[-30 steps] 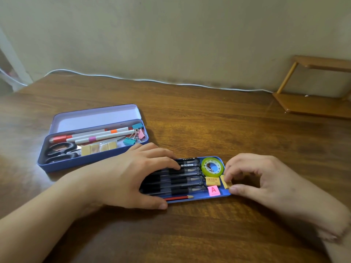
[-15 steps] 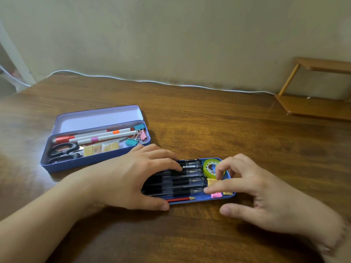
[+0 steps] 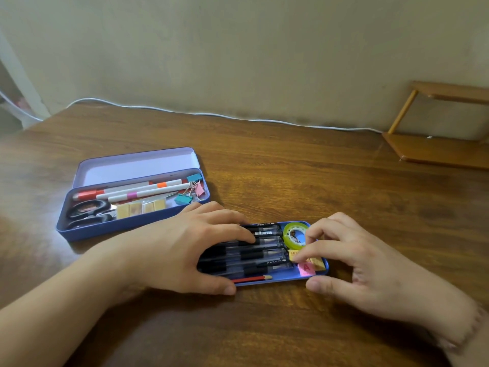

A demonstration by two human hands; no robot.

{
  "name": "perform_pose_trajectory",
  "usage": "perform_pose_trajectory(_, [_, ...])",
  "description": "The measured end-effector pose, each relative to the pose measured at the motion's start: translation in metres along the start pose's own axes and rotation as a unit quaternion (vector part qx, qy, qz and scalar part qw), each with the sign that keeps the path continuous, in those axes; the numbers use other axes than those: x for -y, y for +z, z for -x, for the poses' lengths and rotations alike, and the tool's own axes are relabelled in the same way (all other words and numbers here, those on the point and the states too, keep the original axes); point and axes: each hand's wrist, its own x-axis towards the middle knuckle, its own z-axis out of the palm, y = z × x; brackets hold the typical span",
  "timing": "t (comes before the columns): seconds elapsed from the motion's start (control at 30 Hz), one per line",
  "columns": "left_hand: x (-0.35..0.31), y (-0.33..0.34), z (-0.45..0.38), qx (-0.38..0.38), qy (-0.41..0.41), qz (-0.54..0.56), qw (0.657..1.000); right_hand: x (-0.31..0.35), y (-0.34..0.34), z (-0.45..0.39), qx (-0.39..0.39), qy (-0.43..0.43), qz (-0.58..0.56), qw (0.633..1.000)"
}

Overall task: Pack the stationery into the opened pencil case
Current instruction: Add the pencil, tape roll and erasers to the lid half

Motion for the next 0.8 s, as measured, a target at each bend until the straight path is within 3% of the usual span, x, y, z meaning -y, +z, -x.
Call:
perform_pose_trajectory(0.37, [-0.002,-0.004,0.002,0.015,-0.013,-0.006,1.000,0.000,-0.004,-0.002,0.002,0.038,-0.017,0.999])
perform_pose_trajectory(0.63, [-0.011,-0.021,0.023,0.042,-0.086,-0.132,0.987,0.000,-0.003,-0.006,0.058,0.148,-0.059,0.986])
perform_pose_trajectory(0.8, [-0.010,-0.022,0.047,0.037,-0.122,-0.110,0.986,0.002,-0.008,-0.007,0.063,0.163,-0.067,0.982])
